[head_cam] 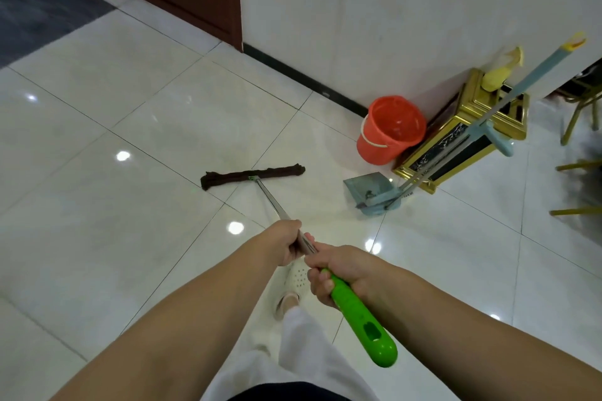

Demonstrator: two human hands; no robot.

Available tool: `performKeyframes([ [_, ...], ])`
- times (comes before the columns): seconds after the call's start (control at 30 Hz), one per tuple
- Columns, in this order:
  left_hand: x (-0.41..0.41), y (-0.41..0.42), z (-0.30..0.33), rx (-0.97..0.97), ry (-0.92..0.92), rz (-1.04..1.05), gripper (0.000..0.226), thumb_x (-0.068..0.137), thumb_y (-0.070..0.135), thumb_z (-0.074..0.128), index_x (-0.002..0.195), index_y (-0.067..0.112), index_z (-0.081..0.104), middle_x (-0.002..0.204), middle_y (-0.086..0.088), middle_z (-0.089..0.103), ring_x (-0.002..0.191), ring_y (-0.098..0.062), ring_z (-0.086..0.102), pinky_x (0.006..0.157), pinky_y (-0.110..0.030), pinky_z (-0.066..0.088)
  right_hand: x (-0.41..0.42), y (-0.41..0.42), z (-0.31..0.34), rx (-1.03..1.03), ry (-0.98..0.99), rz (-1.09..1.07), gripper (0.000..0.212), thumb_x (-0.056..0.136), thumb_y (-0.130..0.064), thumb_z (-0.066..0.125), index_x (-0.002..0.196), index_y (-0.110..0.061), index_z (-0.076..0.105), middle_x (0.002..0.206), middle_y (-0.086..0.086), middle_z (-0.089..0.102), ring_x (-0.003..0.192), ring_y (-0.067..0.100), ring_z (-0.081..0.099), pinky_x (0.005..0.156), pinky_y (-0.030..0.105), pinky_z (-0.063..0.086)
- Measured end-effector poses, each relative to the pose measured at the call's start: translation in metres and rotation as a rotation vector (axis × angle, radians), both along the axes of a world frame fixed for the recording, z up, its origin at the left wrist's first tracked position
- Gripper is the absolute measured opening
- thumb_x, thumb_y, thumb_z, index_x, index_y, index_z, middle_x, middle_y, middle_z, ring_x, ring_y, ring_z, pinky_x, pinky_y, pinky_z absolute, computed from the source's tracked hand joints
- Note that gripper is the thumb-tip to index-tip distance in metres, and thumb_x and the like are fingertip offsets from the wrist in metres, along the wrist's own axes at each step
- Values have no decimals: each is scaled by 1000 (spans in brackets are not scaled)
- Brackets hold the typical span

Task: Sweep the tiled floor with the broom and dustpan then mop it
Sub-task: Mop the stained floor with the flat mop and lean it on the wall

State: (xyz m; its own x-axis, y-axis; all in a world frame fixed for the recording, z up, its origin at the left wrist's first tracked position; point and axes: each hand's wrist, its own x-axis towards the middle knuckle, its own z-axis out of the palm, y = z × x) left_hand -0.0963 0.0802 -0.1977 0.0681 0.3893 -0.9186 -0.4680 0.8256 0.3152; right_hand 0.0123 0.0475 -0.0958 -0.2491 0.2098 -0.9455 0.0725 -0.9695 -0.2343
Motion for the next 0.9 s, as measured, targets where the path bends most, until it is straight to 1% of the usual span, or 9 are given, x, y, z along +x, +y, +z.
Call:
performKeyframes([
  [0.1,-6,37,5,0,-44,78,23,100,24,41,96,1,42,65,-12,54,54,-14,49,36,-18,49,-4,43,3,12,14,18,48,94,3,39,132,-23,52,47,2,37,27,6,34,27,10,30],
  [0.2,-13,77,18,21,-89,130,29,100,24,42,82,3,45,39,-6,55,56,-9,46,41,-19,50,-12,97,14,-5,64,35,22,96,1,41,93,-17,54,39,2,38,24,7,34,26,9,29],
  [0.3,-18,112,39,71,-20,131,38,101,24,42,66,8,40,37,-1,42,33,-8,46,29,-11,38,-24,146,24,-37,46,61,30,96,-9,47,67,-7,44,36,3,39,20,9,35,25,9,30],
  [0.37,-23,133,44,69,36,132,35,100,27,42,72,7,45,54,-3,46,25,-8,47,27,-10,35,-38,169,26,-53,42,29,34,97,-13,49,64,-7,43,34,3,40,19,10,37,25,9,30],
  [0.5,-37,179,47,49,31,182,28,100,27,42,97,1,53,82,-4,58,66,-15,56,56,-23,48,-58,211,22,-34,54,-14,27,96,-10,50,70,-7,46,33,2,39,20,8,37,26,10,30],
  [0.6,-45,211,46,67,84,156,33,100,23,42,77,3,52,70,-7,55,57,-16,54,39,-16,46,-67,243,21,-33,51,-78,19,95,-10,51,76,-12,47,31,3,39,19,8,36,26,9,29],
  [0.7,-54,234,43,89,148,142,36,98,15,44,63,7,47,50,-6,47,28,-12,47,29,-8,34,-74,265,18,-37,67,-149,21,94,-7,52,74,-13,52,34,3,42,20,7,37,26,9,30],
  [0.83,-66,267,36,83,142,80,37,98,13,39,62,7,46,53,-2,46,49,-12,42,36,-15,38,-84,289,12,-67,103,-201,28,94,-9,55,66,-10,54,38,2,43,21,7,38,26,9,30],
  [0.9,-75,285,32,67,144,63,38,97,12,40,60,8,46,43,1,46,48,-12,42,33,-13,37,-91,304,9,-67,121,-219,28,95,-9,54,66,-8,54,36,3,43,21,7,39,26,9,30],
])
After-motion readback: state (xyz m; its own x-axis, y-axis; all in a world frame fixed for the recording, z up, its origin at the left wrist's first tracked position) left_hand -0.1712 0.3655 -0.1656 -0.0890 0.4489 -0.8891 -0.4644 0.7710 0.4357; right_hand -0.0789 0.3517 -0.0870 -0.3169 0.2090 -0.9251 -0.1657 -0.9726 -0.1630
